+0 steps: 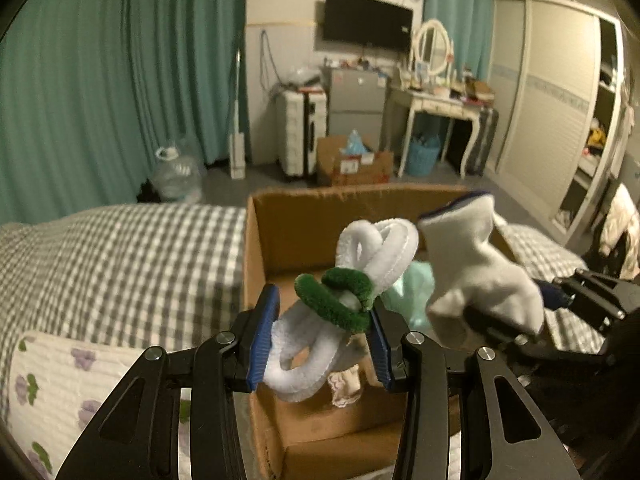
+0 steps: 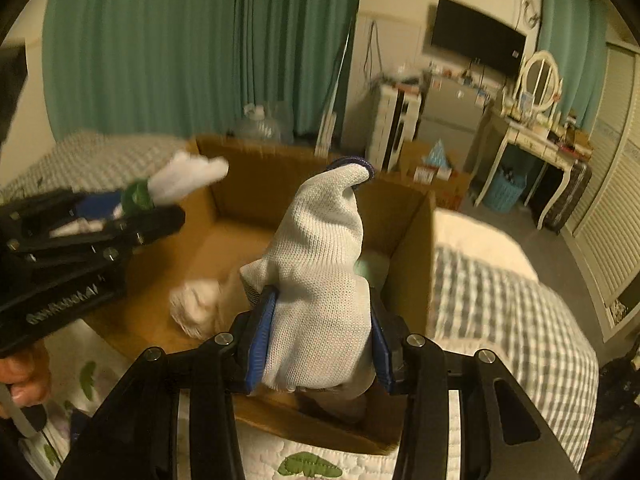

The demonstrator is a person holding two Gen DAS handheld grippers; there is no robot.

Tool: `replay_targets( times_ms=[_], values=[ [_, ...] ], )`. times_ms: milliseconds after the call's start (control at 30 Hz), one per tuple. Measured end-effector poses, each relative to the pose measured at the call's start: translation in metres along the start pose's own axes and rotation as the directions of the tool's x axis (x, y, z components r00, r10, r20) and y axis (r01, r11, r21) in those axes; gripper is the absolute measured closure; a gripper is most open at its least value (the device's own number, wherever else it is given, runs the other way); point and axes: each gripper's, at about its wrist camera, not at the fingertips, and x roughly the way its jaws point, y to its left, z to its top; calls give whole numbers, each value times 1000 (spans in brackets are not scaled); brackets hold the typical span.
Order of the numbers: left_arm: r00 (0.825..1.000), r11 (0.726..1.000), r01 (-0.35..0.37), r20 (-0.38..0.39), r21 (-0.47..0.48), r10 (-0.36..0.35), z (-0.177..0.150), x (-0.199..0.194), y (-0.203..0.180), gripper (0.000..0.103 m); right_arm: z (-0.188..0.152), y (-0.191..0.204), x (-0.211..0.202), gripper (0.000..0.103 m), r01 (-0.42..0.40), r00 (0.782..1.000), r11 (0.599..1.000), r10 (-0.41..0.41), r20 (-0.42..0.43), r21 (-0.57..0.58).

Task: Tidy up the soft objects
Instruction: 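Lift the bundle and glove over the box and open both tools, then withdraw both tools from the box toward the tissue packs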

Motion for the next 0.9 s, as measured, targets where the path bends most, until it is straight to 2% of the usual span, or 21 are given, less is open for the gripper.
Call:
replay_targets(
  times_ms=[100,200,300,400,500,533,600,767,900],
  values=[
    [999,1000,3,-39,8,-3,-4,11,-4,58,-7,2,12,59,-3,999,1000,2,-36,-11],
    [999,999,-19,-40,40,21,-8,15,-9,57,-9,-1,16,58,3,999,1000,-3,-38,-15],
    [998,998,-33,-46,48,35,-9,15,-13,56,-11,0,16,54,4,999,1000,-4,-39,-7],
    [999,1000,-14,-46,27,16,-5,12,-12,52,-8,1,12,47,16,999,1000,-16,-33,3],
    [999,1000,-1,-33,2,1,3,4,-9,44,-3,-4,-3,43,22,1000,999,-22,2,23],
    [1000,1000,-4,-28,-3,4,5,1,-9,34,-1,-4,-8,39,27,1000,999,-27,14,26],
    [1000,1000,-17,-1,-11,17,9,-10,-8,29,1,-7,-23,34,47,998,998,-49,48,29],
    [997,998,-34,72,-46,37,17,-48,-2,27,4,-14,-64,31,64,990,996,-71,122,62],
    [994,993,2,113,-118,12,21,-81,5,27,11,-13,-108,17,50,976,997,-63,208,65]
  ],
)
